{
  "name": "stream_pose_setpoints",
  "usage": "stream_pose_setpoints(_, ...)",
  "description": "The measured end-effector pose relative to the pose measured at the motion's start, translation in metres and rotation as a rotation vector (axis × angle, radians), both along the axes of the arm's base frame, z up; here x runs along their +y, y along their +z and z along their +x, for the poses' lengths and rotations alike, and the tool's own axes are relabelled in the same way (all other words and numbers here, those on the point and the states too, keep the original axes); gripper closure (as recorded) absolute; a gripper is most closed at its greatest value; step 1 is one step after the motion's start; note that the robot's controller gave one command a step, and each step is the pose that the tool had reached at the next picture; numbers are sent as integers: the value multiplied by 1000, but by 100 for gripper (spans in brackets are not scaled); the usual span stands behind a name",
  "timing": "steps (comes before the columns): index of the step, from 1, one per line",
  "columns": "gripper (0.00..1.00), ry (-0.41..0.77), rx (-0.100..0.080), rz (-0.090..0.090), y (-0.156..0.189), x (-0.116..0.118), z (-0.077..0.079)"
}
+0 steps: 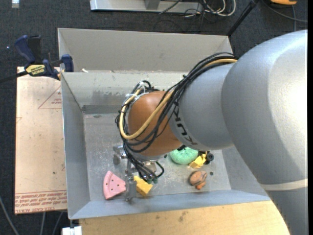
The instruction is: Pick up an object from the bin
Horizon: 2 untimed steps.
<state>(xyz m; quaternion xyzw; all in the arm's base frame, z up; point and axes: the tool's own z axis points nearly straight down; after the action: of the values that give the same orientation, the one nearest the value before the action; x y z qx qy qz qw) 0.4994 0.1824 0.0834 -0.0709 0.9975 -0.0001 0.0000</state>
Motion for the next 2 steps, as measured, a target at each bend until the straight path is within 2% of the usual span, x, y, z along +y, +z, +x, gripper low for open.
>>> stream_pose_setpoints(1,0,-38,0,1,-9,-13,2)
stream_pose_setpoints(2,0,-158,10,-1,29,-53,-12)
